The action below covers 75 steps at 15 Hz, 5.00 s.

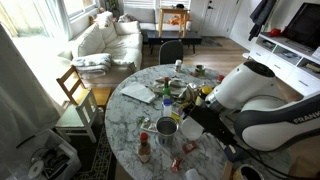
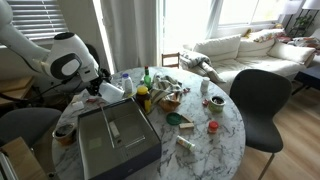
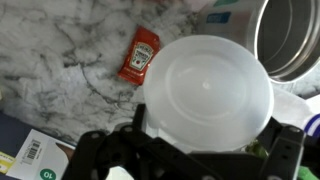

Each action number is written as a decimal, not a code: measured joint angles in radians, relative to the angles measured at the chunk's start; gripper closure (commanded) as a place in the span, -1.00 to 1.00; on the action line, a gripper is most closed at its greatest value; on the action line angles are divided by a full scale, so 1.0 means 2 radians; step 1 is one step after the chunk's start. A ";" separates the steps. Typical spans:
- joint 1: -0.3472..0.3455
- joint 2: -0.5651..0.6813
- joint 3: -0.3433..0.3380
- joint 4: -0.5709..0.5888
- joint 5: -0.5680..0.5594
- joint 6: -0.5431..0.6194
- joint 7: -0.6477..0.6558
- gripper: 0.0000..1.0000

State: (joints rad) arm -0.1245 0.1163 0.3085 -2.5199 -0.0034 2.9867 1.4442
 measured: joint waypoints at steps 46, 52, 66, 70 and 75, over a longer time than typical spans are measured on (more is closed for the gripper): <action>0.140 0.012 -0.233 0.044 -0.050 -0.222 0.183 -1.00; 0.132 0.011 -0.219 0.058 -0.093 -0.252 0.209 -1.00; 0.124 -0.088 -0.150 0.126 -0.136 -0.308 0.160 -1.00; 0.126 -0.077 -0.123 0.145 -0.056 -0.302 0.033 -1.00; 0.127 -0.028 -0.105 0.169 -0.005 -0.302 -0.094 -1.00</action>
State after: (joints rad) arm 0.1305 0.0605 0.0976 -2.1823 -0.0135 2.3830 1.2564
